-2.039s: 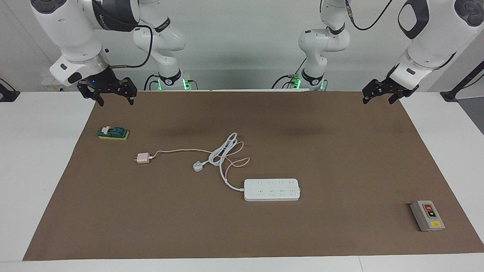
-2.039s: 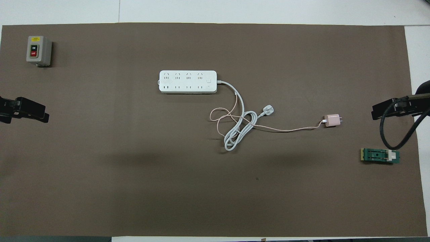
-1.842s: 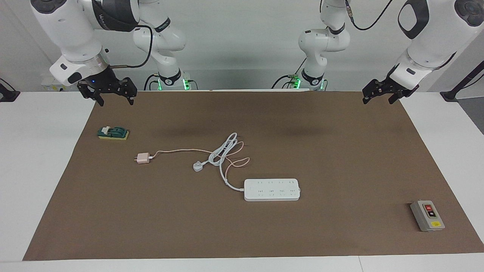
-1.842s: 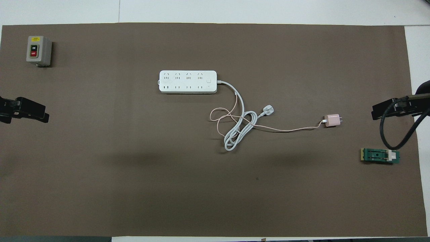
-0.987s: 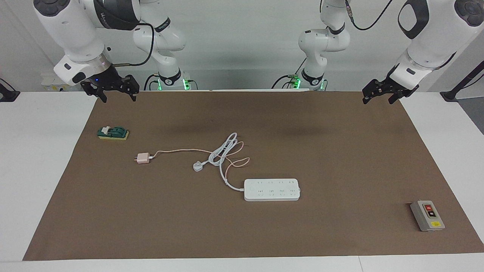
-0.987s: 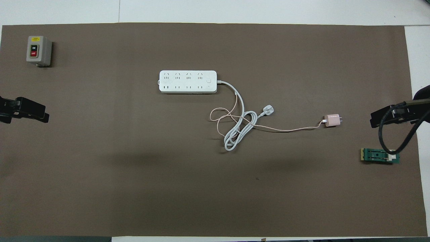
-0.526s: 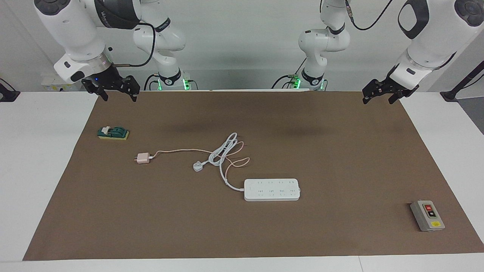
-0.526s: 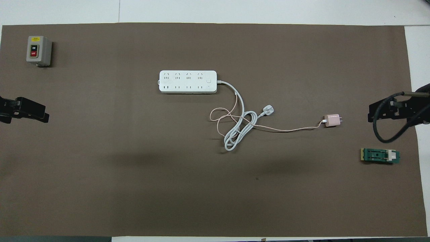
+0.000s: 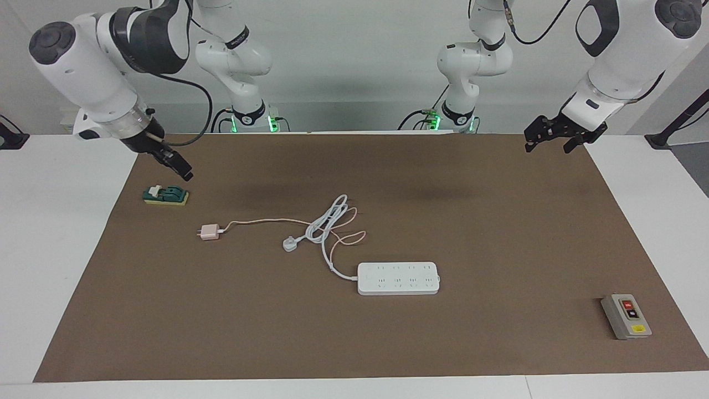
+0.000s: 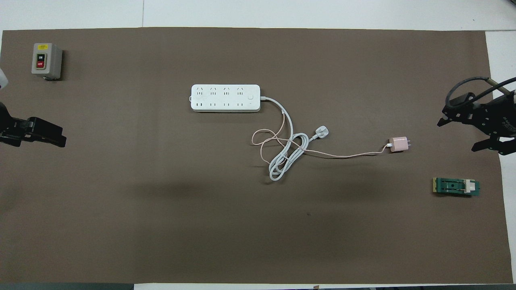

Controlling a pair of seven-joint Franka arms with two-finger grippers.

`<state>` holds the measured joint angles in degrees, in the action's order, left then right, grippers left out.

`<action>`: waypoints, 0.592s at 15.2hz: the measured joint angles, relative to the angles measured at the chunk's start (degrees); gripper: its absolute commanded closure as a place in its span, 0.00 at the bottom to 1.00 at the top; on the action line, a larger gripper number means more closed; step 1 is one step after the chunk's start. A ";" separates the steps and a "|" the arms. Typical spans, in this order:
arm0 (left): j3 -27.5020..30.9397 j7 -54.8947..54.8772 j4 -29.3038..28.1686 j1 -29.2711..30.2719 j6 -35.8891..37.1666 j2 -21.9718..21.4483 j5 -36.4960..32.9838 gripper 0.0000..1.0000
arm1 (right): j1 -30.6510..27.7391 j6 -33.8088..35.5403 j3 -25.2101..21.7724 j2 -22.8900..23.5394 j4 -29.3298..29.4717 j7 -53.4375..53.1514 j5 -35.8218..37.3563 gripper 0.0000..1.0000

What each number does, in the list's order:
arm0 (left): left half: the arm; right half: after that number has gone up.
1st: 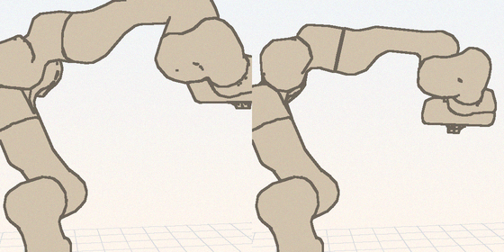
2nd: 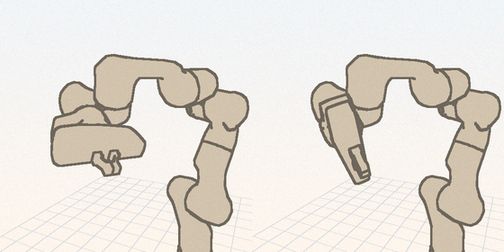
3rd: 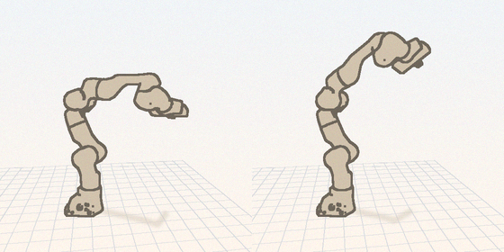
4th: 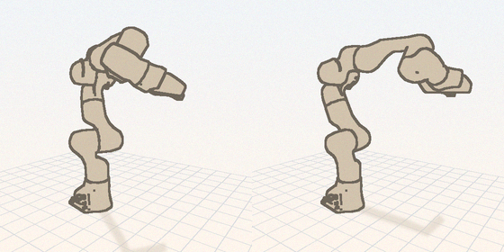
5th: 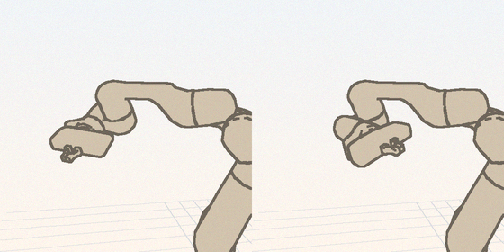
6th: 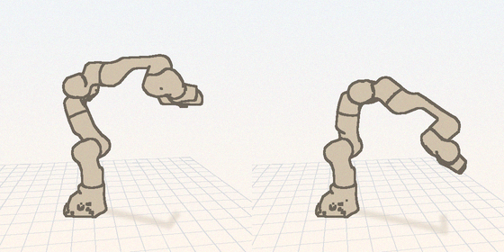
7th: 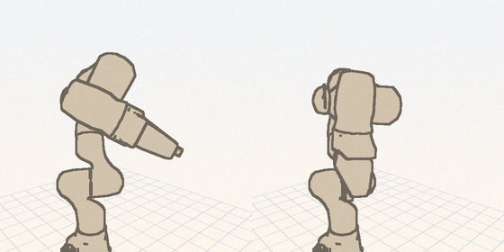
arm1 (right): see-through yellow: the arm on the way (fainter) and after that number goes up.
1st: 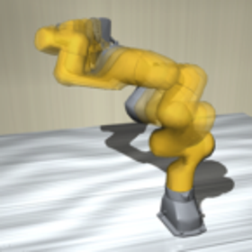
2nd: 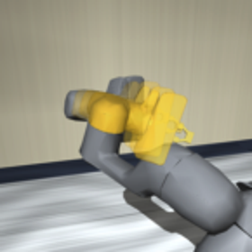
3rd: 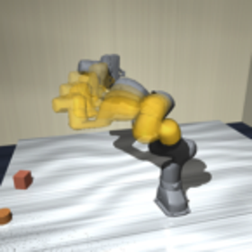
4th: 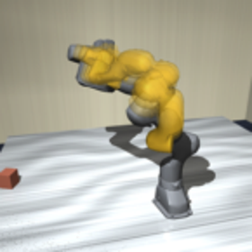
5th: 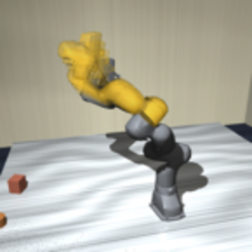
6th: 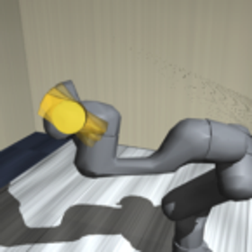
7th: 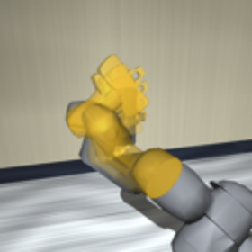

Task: Plug charger into power strip
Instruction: 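Move the right gripper over the pink charger while the left gripper advances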

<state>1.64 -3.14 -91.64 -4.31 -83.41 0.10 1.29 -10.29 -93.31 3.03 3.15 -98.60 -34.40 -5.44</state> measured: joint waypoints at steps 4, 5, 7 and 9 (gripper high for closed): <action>-0.23 -0.08 -0.68 -0.01 -3.51 0.00 1.20 0.00 | -3.11 -6.95 -0.09 4.43 -2.96 -10.97 -5.91 0.11; -0.22 -0.10 -1.11 -0.01 -5.36 0.03 3.51 0.00 | -3.63 -8.87 -0.08 5.47 -3.91 -13.34 -7.28 0.11; -0.09 -0.58 -2.03 0.12 -8.02 0.22 8.28 0.00 | -4.40 -13.04 -0.11 7.03 -6.51 -16.27 -8.51 0.11; 0.19 -1.81 -3.02 0.77 -8.84 0.64 12.61 0.00 | -4.76 -17.11 -0.13 7.72 -9.71 -18.47 -10.31 0.11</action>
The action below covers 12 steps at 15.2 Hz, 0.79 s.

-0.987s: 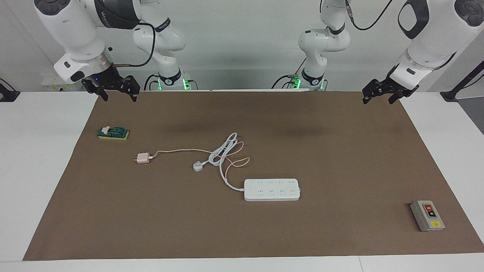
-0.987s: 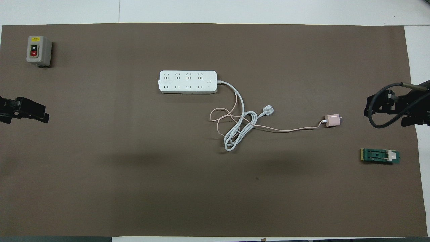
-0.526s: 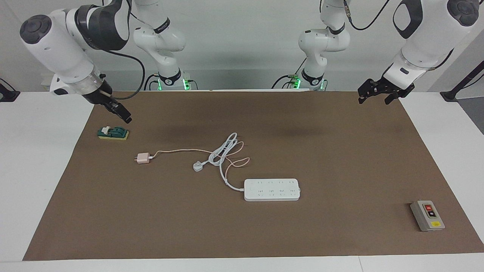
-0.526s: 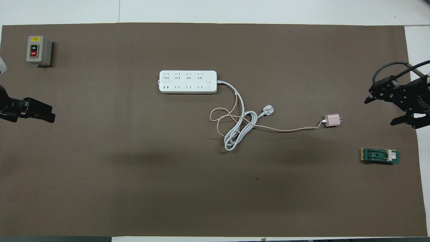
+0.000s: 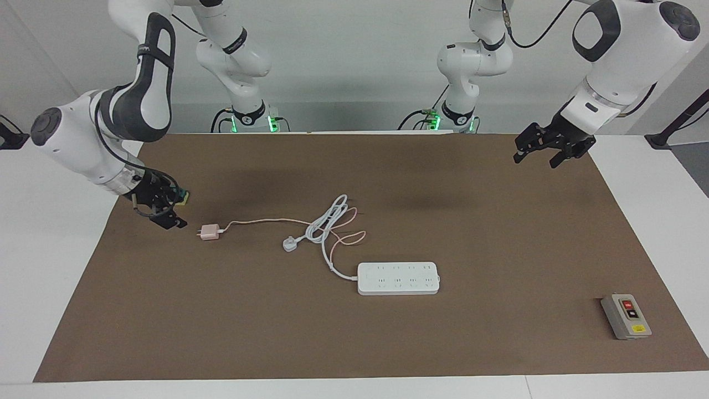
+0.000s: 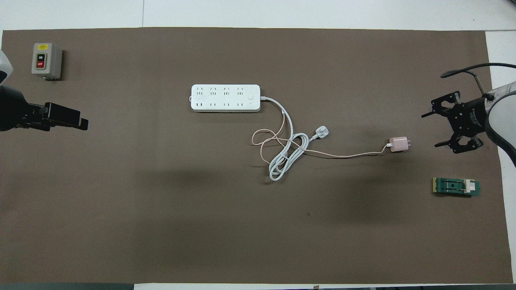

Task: Plug charger into power strip
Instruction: 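Move the right gripper over the pink charger while the left gripper advances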

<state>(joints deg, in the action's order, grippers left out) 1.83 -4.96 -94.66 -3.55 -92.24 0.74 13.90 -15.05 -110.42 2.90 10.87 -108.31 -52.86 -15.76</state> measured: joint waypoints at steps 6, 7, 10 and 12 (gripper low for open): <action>0.46 -4.52 -7.06 3.59 -1.70 1.58 19.29 0.00 | -2.18 -8.41 -0.13 6.37 -3.50 -1.41 -4.77 0.11; 0.40 -6.39 -8.85 3.58 -2.91 1.86 22.68 0.00 | -2.27 -9.15 -0.13 7.52 -3.51 -1.41 -5.55 0.11; 0.30 -13.83 -13.02 3.59 -4.77 3.59 31.24 0.00 | -2.27 -9.47 -0.08 9.16 -3.51 -1.62 -6.66 0.11; 0.33 -15.86 -14.02 3.63 -5.01 5.25 33.70 0.00 | -2.27 -9.35 -0.02 9.38 -3.56 -1.78 -6.69 0.11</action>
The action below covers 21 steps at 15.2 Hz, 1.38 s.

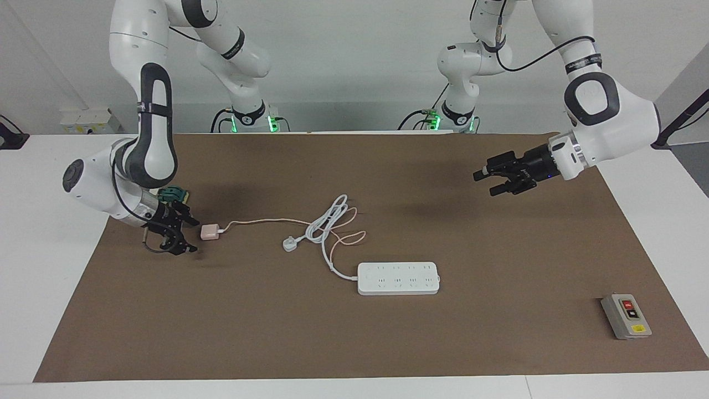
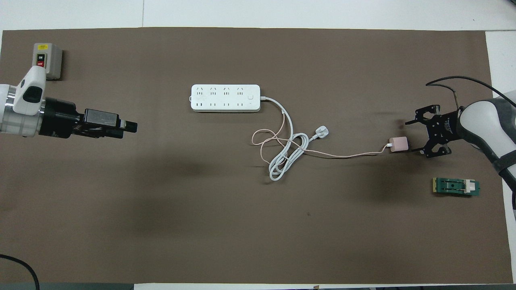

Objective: Plug charger into power strip

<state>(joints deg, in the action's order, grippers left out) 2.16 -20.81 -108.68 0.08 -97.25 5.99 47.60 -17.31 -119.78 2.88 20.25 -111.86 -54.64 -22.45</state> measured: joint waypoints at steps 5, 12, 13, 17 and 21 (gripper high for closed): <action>0.04 -4.46 -2.45 0.88 0.57 1.88 7.97 0.00 | 0.00 1.58 0.13 0.09 -0.64 -0.01 -0.01 0.11; -0.10 -11.84 -5.55 0.96 3.39 5.24 16.14 0.00 | 0.45 2.02 0.22 0.09 -0.74 -0.01 -1.69 0.11; -0.10 -12.41 -5.70 0.96 3.63 5.83 17.55 0.00 | 0.50 2.01 0.27 0.09 -0.74 -0.01 -1.71 0.14; -0.22 -15.54 -5.65 0.95 3.76 7.09 22.46 0.00 | 0.50 1.34 0.29 0.09 -1.14 -0.01 -1.71 0.42; -0.59 -19.72 -5.39 0.52 3.76 9.19 24.90 0.00 | 0.75 0.52 0.34 0.06 -1.62 -0.01 -1.71 1.00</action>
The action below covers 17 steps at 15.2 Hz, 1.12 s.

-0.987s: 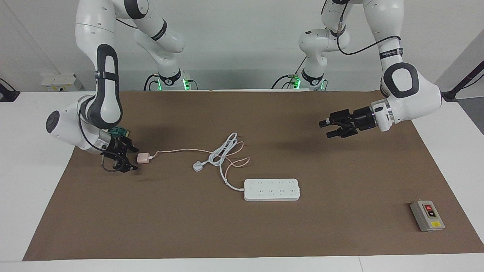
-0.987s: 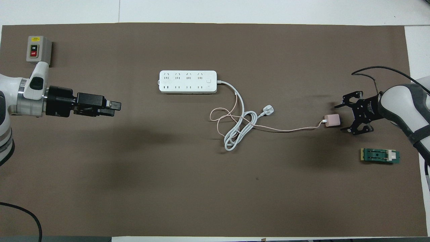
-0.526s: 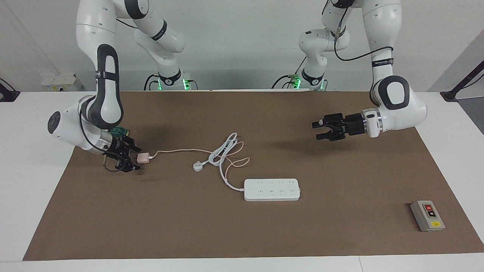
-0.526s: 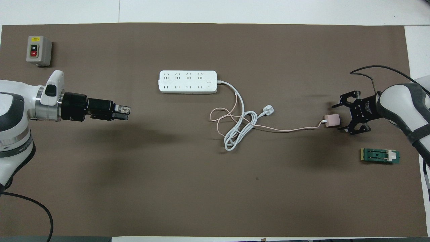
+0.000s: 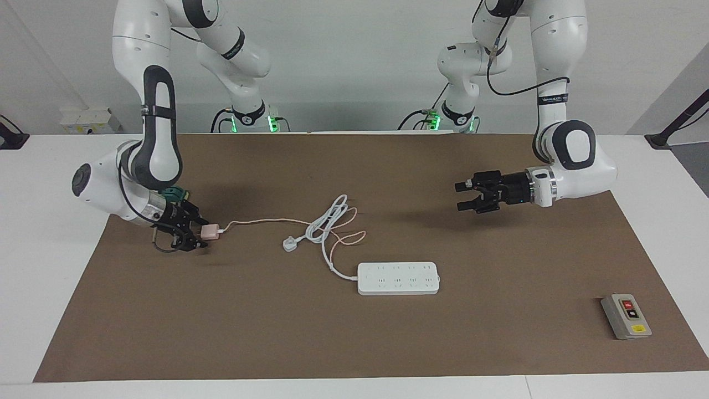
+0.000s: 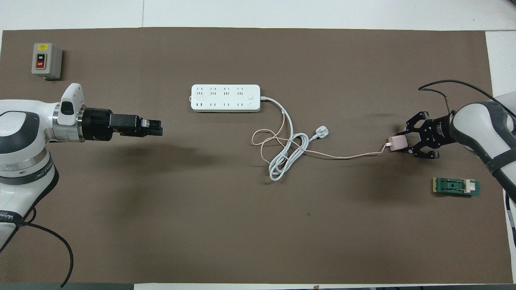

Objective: Plug charger into power strip

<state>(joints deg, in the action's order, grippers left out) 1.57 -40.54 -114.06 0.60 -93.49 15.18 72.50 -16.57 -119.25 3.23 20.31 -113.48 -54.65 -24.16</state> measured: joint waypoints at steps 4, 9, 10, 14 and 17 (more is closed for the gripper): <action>-0.97 -0.42 0.49 -1.18 0.00 0.64 5.02 0.00 | 1.69 -0.20 0.01 -0.01 0.00 0.00 0.00 1.00; -1.31 -0.45 3.71 -4.15 -0.31 2.80 9.55 0.00 | 4.47 1.29 0.06 -0.17 2.21 -2.82 -0.02 1.00; -1.30 -0.45 4.24 -4.74 -0.56 3.29 9.79 0.00 | 5.57 3.17 0.08 -0.35 3.97 -4.81 -0.02 1.00; -1.38 -0.62 4.55 -7.23 -3.40 4.06 11.93 0.00 | 10.44 11.47 0.15 -1.55 13.45 -13.12 0.08 1.00; -1.45 -2.89 5.15 -9.84 -6.70 5.25 13.76 0.00 | 14.78 13.40 0.21 -2.64 17.67 -19.50 0.11 1.00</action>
<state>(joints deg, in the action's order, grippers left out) 0.12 -43.42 -108.92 -9.24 -100.20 20.42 86.27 -1.79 -105.85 3.43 17.67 -95.81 -74.15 -24.05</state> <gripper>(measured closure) 0.000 0.529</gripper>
